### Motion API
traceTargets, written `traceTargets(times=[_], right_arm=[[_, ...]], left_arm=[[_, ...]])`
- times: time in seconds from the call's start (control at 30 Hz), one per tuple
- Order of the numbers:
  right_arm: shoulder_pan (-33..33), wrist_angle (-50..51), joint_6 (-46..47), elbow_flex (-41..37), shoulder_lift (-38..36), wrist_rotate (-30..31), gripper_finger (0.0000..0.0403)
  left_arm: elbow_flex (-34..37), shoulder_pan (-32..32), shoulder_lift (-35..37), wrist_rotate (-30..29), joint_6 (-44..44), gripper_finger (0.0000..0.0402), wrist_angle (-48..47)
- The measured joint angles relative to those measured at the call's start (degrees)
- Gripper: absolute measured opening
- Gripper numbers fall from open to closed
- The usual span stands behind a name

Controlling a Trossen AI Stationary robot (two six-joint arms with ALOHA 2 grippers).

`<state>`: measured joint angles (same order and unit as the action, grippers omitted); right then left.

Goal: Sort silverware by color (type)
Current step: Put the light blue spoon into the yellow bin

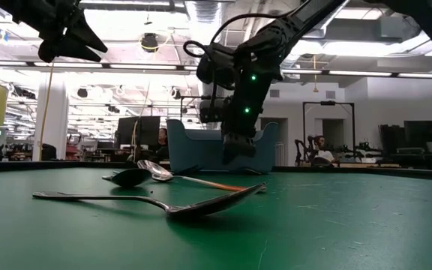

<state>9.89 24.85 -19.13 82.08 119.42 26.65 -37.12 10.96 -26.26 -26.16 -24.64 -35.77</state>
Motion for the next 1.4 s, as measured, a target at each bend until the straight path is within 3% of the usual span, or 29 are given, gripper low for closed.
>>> traceTargets(times=[0.47,0.97,1.23,1.4], right_arm=[[2.6,-1.4,1.2,0.0,0.0,0.2,0.0000],[4.6,-2.8,1.4,0.0,0.0,-3.7,0.0000],[2.8,-4.6,-1.8,0.3,3.0,-2.6,0.0000],[1.3,-0.1,-2.4,0.1,3.0,-3.4,0.0000]], left_arm=[[0.0,0.0,0.0,-0.2,0.0,0.0170,0.1],[0.0,0.0,0.0,-1.3,0.0,0.0170,0.1],[0.0,0.0,0.0,-1.3,0.0,0.0170,0.1],[0.0,0.0,0.0,-1.3,0.0,0.0170,0.1]])
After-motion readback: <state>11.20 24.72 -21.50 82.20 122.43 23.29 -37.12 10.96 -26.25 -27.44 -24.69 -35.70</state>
